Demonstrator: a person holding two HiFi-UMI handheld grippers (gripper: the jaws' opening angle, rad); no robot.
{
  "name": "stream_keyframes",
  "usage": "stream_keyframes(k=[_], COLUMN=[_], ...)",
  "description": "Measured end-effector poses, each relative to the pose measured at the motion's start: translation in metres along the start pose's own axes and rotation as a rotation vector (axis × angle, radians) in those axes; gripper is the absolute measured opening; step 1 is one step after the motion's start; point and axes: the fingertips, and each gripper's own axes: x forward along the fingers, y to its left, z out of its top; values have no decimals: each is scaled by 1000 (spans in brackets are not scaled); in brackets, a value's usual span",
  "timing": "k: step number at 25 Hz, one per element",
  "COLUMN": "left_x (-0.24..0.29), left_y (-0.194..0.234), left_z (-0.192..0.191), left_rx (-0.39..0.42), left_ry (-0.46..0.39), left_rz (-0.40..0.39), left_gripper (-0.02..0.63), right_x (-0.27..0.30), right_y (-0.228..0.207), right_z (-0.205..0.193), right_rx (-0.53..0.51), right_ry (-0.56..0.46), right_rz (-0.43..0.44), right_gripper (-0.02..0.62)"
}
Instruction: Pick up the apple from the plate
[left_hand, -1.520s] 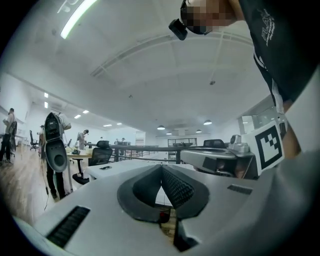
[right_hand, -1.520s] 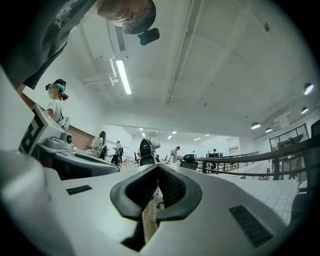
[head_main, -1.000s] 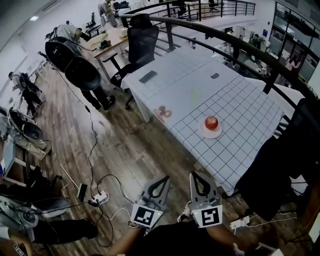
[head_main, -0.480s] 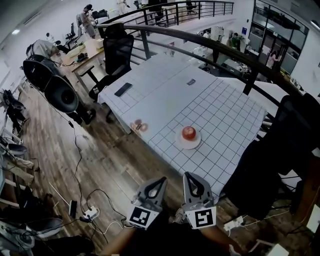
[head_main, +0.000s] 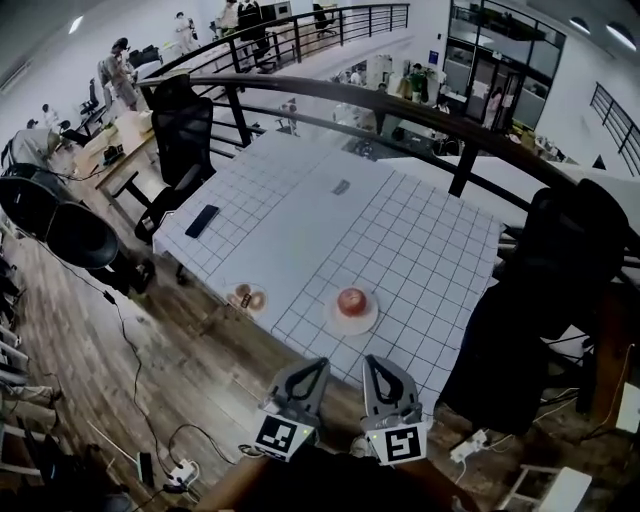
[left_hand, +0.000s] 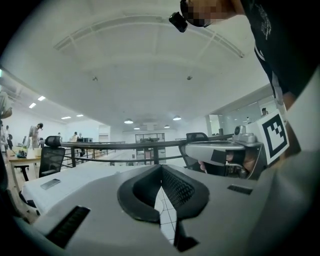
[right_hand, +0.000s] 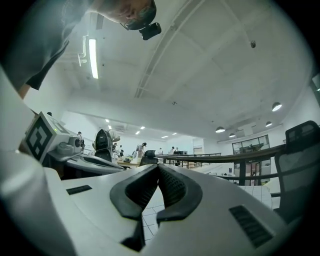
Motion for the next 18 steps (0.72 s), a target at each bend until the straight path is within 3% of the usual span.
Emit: stream_keyframes(k=[8,18], left_x=[43,78], left_y=[53,75], left_z=[-4,-16], left_rx=[-10,-3], left_ry=[-15,-19], left_rz=[-99,-302], left_gripper=[21,22], right_x=[51,79], right_y=[-16,-33], right_z=[-16,-33], right_rx=[-34,-83], right_ry=[24,73], right_rz=[-110,-288], right_gripper=[23,23])
